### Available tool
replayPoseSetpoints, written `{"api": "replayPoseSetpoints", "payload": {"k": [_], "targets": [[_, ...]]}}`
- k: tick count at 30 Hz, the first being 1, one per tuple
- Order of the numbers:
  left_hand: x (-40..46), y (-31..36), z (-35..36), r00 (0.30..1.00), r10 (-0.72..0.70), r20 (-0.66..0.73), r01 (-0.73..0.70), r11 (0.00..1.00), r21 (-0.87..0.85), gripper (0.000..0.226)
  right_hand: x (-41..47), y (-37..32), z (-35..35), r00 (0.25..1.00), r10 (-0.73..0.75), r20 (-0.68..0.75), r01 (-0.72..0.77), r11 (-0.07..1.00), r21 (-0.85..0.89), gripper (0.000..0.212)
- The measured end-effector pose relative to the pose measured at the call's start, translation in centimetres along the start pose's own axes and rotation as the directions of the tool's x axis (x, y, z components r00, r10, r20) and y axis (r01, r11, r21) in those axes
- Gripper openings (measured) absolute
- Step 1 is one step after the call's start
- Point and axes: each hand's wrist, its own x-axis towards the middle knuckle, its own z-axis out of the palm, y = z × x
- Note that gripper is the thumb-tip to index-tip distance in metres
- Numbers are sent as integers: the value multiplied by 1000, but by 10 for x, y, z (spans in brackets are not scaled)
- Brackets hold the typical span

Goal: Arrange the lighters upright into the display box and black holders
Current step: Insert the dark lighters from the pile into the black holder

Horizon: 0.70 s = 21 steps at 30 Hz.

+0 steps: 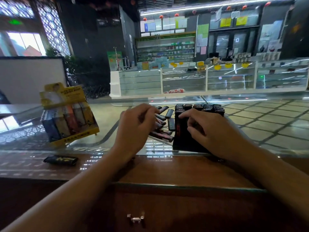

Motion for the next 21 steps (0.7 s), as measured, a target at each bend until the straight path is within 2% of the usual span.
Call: {"api": "replayPoseSetpoints", "payload": {"k": [4, 8, 11, 14, 18, 21], "targets": [[13, -10, -15, 991, -136, -17, 136, 990, -23, 23, -1, -2, 1, 999, -23, 47, 22, 999, 33, 21], [24, -20, -54, 974, -206, 93, 196, 975, 109, 25, -1, -9, 3, 995, -56, 82, 55, 998, 10, 15], [21, -30, -94, 957, -197, 211, 119, 936, 333, 23, -3, -10, 7, 991, -94, 97, 92, 995, 25, 17], [6, -43, -142, 906, -246, 345, 58, 879, 474, 24, -2, -11, 14, 980, -153, 128, 146, 987, 60, 19], [-23, -57, -197, 801, -392, 453, 113, 842, 528, 31, 0, -15, 20, 966, -204, 156, 193, 978, 82, 30], [-43, -67, -214, 719, -420, 554, 96, 850, 518, 36, 4, -23, 22, 958, -198, 208, 174, 976, 128, 44]]}}
